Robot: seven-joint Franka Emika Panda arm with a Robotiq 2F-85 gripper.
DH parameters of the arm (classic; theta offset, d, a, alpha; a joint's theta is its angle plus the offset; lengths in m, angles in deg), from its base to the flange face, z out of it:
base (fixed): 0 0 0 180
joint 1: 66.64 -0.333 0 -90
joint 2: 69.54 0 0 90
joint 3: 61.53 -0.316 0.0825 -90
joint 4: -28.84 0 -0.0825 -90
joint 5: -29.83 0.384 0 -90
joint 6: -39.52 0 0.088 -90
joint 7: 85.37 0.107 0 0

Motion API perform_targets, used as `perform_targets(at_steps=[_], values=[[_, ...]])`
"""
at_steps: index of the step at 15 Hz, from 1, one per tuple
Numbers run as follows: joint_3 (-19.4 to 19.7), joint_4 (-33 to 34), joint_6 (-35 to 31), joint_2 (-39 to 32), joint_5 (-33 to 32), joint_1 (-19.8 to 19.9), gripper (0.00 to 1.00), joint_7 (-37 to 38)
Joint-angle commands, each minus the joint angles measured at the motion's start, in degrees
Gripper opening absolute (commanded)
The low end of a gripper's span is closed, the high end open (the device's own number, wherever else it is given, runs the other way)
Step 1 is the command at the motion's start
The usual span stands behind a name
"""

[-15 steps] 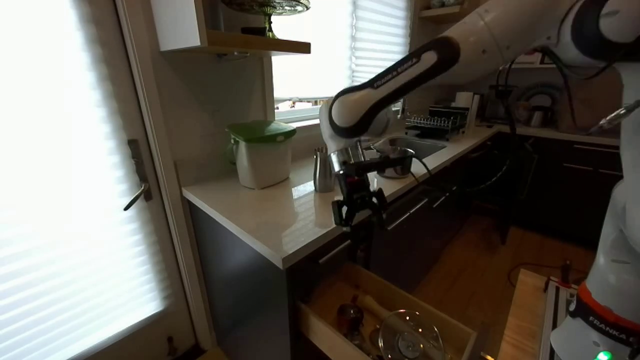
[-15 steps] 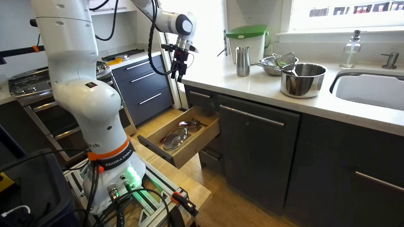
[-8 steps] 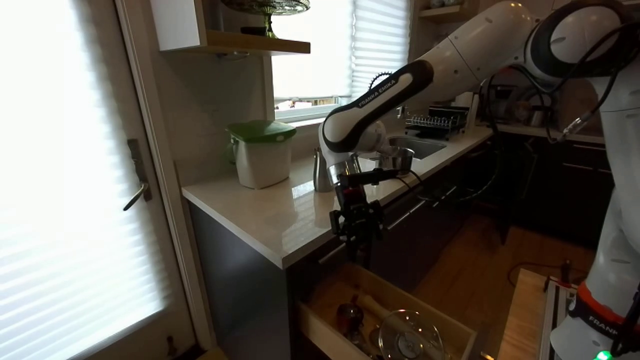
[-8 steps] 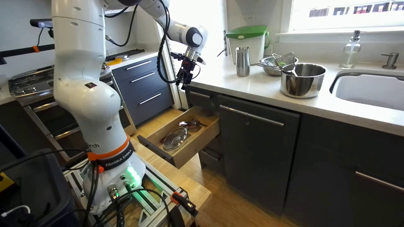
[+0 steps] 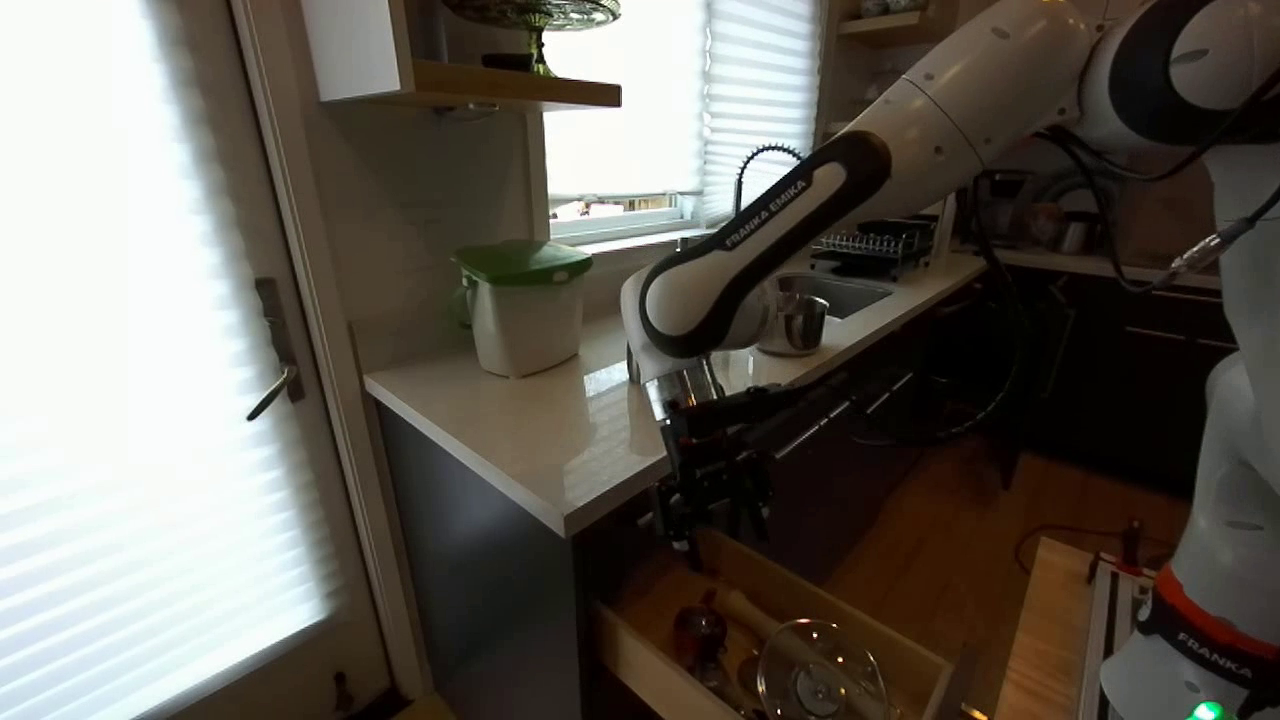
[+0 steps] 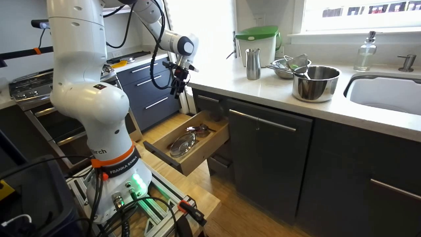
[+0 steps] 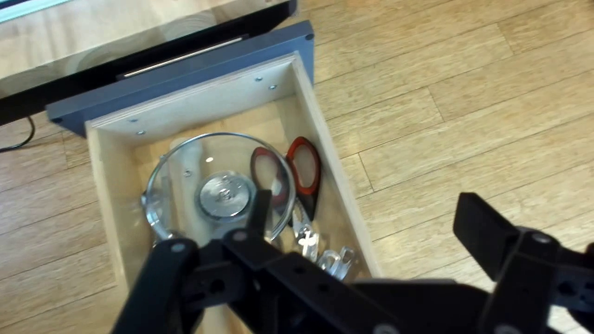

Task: Remove one measuring cup from the open drawer and put it on the counter

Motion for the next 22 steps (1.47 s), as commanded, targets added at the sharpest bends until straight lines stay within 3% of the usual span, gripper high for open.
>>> perform_targets(at_steps=[1,3,8,9,12,22], values=[[-2.2,-8.2,-12.6,0.6,11.2,-1.0,1.0,0.8],[-4.1,-10.0,-16.4,-1.1,19.3,-0.6,1.0,-2.0],[-5.0,-10.8,-14.8,-4.2,37.7,1.3,1.0,-10.5],[-3.3,-10.5,-15.1,-3.6,32.4,-1.3,1.0,-6.5],[-3.2,-10.5,-15.0,-4.2,36.3,-0.5,1.0,-9.5],[-3.4,-10.4,-15.0,-4.2,36.6,-0.4,1.0,-9.6]])
